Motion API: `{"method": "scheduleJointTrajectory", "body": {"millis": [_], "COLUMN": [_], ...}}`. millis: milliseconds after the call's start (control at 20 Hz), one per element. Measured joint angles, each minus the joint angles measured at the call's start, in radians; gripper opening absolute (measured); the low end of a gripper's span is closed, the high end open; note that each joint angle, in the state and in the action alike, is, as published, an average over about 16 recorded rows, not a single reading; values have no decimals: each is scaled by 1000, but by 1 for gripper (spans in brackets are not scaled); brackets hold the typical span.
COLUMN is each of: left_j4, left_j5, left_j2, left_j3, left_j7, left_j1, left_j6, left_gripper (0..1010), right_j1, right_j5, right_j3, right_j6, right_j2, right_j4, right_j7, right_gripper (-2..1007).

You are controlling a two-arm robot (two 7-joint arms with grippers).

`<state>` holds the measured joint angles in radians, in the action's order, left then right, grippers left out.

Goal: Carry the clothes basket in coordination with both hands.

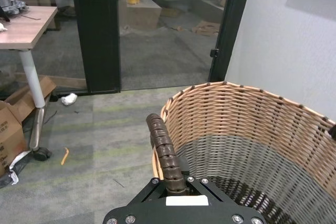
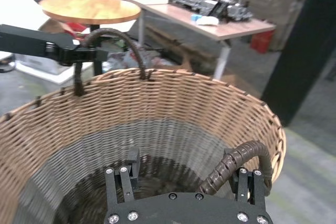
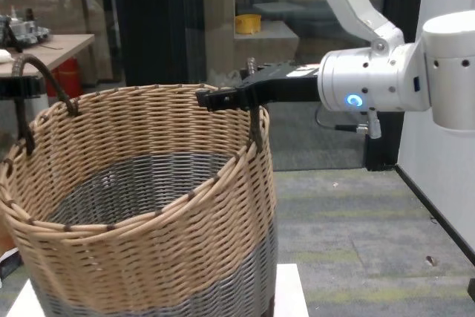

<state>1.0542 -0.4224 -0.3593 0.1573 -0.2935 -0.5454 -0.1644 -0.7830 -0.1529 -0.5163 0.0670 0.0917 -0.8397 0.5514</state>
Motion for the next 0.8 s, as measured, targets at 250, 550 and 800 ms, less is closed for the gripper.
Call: {"method": "scheduleJointTrajectory", "body": {"millis": [250, 550, 800], "left_j4": [0, 0, 0], "left_j5": [0, 0, 0], "left_j2": [0, 0, 0], "left_j3": [0, 0, 0], "left_j7": [0, 0, 0], "left_j1": [0, 0, 0], "left_j6": [0, 0, 1], "left_gripper": [0, 0, 0], "right_j1": [11, 49, 90], "right_j5": [-40, -100, -141], "right_j3": [6, 17, 28], "right_j6": [67, 182, 266], "right_j2": [17, 53, 83], "right_j4": [-32, -110, -181], "right_j7": [39, 70, 69], "right_gripper": [984, 1000, 1000]}}
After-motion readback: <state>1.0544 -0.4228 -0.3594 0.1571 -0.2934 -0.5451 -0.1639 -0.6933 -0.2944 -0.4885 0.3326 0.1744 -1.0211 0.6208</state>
